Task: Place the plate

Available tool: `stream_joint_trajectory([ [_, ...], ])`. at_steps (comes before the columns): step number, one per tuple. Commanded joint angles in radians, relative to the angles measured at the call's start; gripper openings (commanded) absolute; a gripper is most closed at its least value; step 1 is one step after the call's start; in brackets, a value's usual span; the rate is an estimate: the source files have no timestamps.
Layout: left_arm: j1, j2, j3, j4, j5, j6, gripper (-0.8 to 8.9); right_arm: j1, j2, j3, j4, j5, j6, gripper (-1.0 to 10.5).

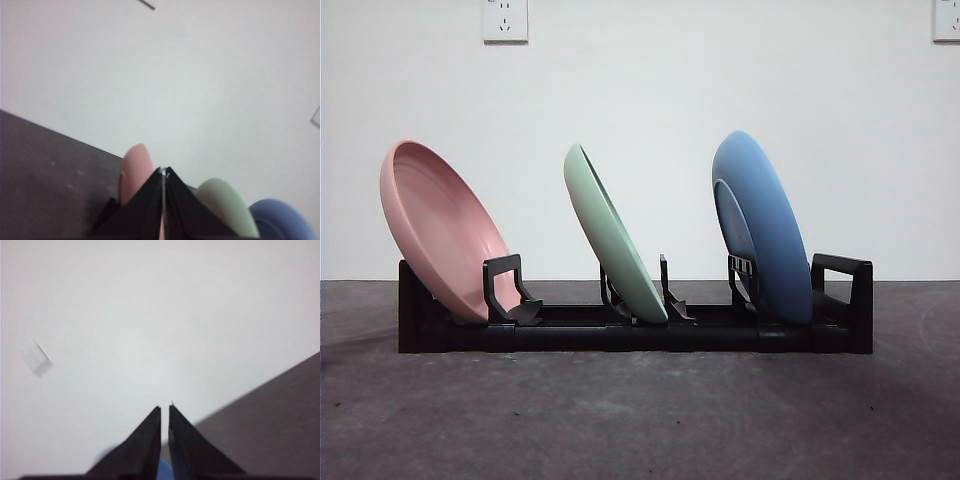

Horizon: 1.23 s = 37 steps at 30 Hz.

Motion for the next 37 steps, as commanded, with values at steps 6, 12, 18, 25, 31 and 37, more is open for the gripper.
stream_joint_trajectory([
  [6,-0.002,0.015,0.109,-0.04,0.006,-0.1,0.1,-0.001,0.0,0.046,0.024,-0.005,0.109,0.2],
  [12,-0.002,0.127,0.294,-0.203,0.031,-0.084,0.1,-0.001,0.001,0.057,0.064,-0.074,0.109,0.2],
  [18,-0.002,0.319,0.511,-0.311,0.138,-0.039,0.11,-0.001,0.048,0.114,0.09,-0.247,0.105,0.2],
  [25,-0.002,0.537,0.727,-0.47,0.258,-0.03,0.11,-0.001,0.275,0.303,-0.036,-0.397,0.106,0.1],
  [31,-0.002,0.69,0.883,-0.674,0.294,0.072,0.11,-0.001,0.537,0.515,-0.061,-0.576,0.106,0.1],
  [37,-0.006,0.829,1.032,-0.896,0.294,0.185,0.11,0.02,0.764,0.736,-0.201,-0.678,0.093,0.1],
])
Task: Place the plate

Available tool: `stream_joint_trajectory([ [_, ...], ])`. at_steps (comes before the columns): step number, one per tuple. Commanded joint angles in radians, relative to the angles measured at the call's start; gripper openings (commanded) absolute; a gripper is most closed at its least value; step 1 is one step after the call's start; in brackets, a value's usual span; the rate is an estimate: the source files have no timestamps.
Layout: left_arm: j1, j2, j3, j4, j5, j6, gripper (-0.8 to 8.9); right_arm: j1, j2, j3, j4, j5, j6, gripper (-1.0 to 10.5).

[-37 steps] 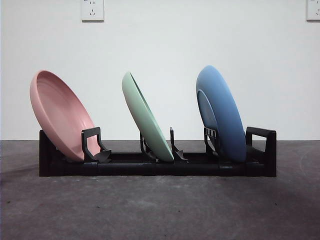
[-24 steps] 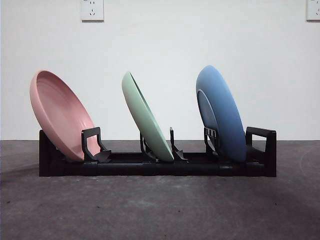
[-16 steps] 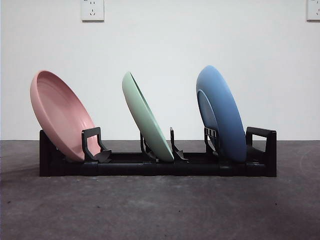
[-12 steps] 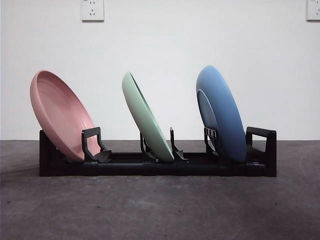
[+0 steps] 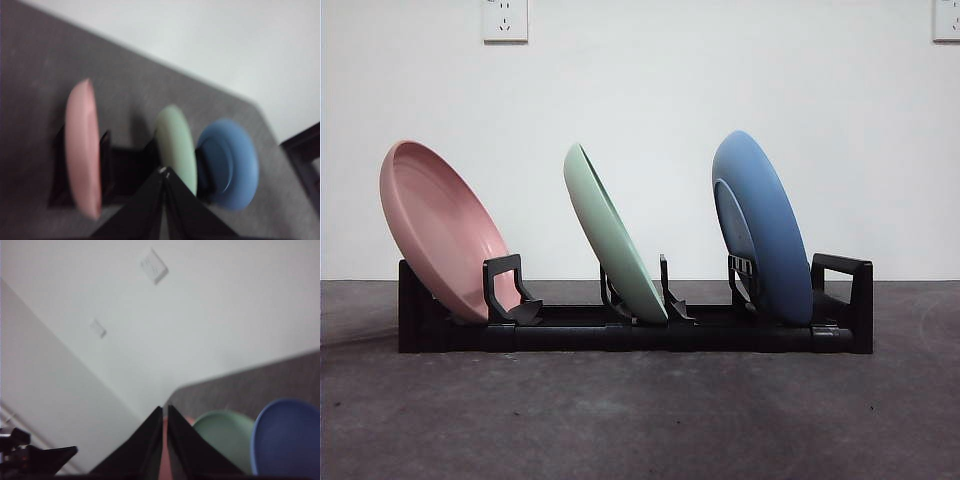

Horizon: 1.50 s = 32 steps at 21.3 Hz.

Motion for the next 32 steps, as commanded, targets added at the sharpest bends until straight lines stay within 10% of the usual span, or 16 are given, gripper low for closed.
stream_joint_trajectory([
  [1,-0.009,0.058,0.084,-0.087,0.007,0.101,0.11,0.018,0.102,0.113,-0.096,-0.064,-0.025,0.1],
  [10,-0.048,0.236,0.279,-0.357,-0.019,0.271,0.11,0.13,0.346,0.449,-0.608,-0.048,-0.361,0.1],
  [17,-0.09,0.303,0.316,-0.427,-0.163,0.322,0.11,0.3,0.468,0.684,-1.017,0.406,-0.671,0.1],
  [21,-0.091,0.303,0.316,-0.428,-0.166,0.321,0.36,0.346,0.475,0.692,-1.061,0.474,-0.702,0.2],
  [24,-0.091,0.303,0.316,-0.43,-0.166,0.321,2.25,0.346,0.475,0.692,-1.075,0.471,-0.701,2.8],
  [32,-0.091,0.303,0.316,-0.423,-0.166,0.322,2.5,0.355,0.5,0.693,-1.085,0.455,-0.663,2.8],
])
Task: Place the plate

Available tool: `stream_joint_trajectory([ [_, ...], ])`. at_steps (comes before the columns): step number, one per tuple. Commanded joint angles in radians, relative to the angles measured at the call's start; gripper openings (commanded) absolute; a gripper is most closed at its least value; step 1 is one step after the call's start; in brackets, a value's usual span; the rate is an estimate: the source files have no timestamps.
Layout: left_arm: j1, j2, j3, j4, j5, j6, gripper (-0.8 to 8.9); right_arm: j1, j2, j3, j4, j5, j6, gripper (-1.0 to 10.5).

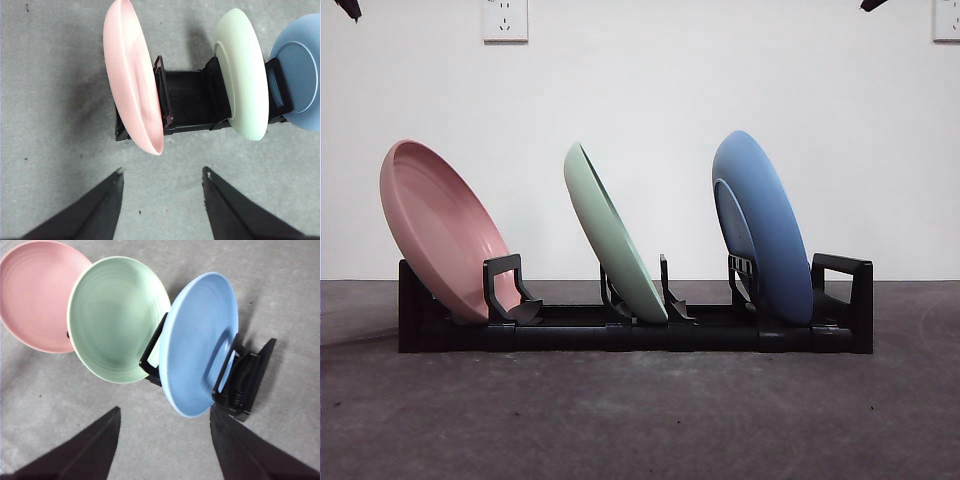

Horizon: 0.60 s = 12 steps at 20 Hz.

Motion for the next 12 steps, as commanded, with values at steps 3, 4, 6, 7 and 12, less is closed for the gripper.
stream_joint_trajectory([
  [3,-0.002,0.01,0.024,0.01,-0.001,0.017,2.5,0.008,0.104,0.024,0.01,-0.016,0.043,2.7],
  [4,-0.002,0.01,0.024,0.011,-0.001,0.017,2.5,0.008,0.135,0.024,0.018,-0.041,0.044,2.7],
  [6,-0.002,0.01,0.024,0.011,-0.001,0.017,2.5,0.008,0.198,0.025,0.048,-0.086,0.052,2.7],
  [7,-0.002,0.01,0.024,0.01,-0.002,0.017,2.5,0.008,0.229,0.025,0.074,-0.092,0.055,2.7],
  [12,-0.002,0.01,0.024,0.01,-0.002,0.017,2.5,0.008,0.342,0.025,0.193,-0.106,0.066,2.1],
])
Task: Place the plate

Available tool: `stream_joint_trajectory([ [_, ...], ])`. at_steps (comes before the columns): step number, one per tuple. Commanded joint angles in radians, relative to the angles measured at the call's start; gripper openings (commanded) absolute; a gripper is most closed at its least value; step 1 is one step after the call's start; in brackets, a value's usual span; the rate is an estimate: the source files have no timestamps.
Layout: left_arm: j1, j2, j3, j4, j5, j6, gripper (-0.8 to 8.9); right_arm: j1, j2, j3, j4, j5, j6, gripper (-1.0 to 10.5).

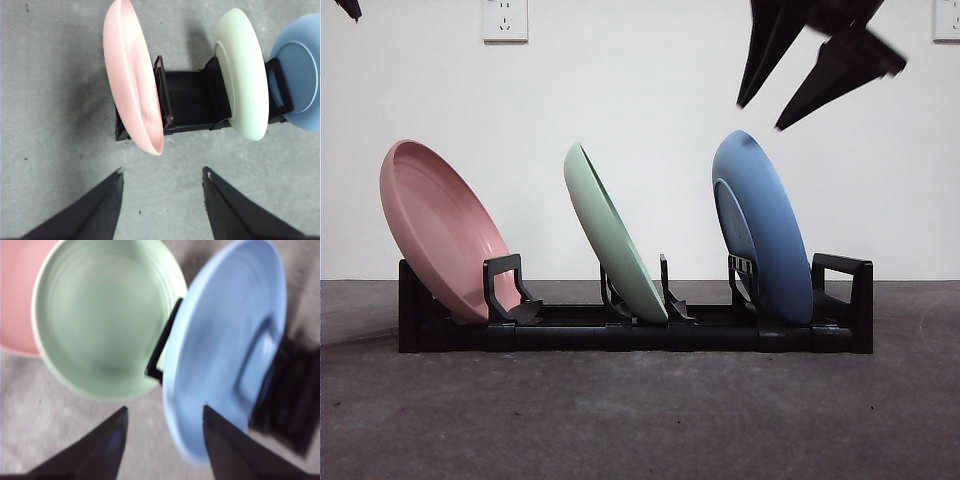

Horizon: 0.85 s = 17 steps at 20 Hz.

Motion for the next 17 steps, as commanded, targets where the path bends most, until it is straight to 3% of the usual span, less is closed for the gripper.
stream_joint_trajectory([
  [1,-0.002,0.01,0.024,0.01,-0.002,0.017,2.5,0.005,0.045,0.022,0.04,-0.005,0.01,2.1],
  [5,-0.002,0.01,0.024,0.011,-0.002,0.017,2.5,0.005,0.088,0.022,0.072,-0.027,0.01,1.9],
  [9,-0.002,0.01,0.024,0.011,-0.002,0.017,2.5,0.005,0.095,0.022,0.096,-0.029,0.011,0.1],
  [17,-0.002,0.01,0.024,0.011,-0.002,0.018,2.5,0.005,0.055,0.024,0.083,-0.073,0.037,0.1],
])
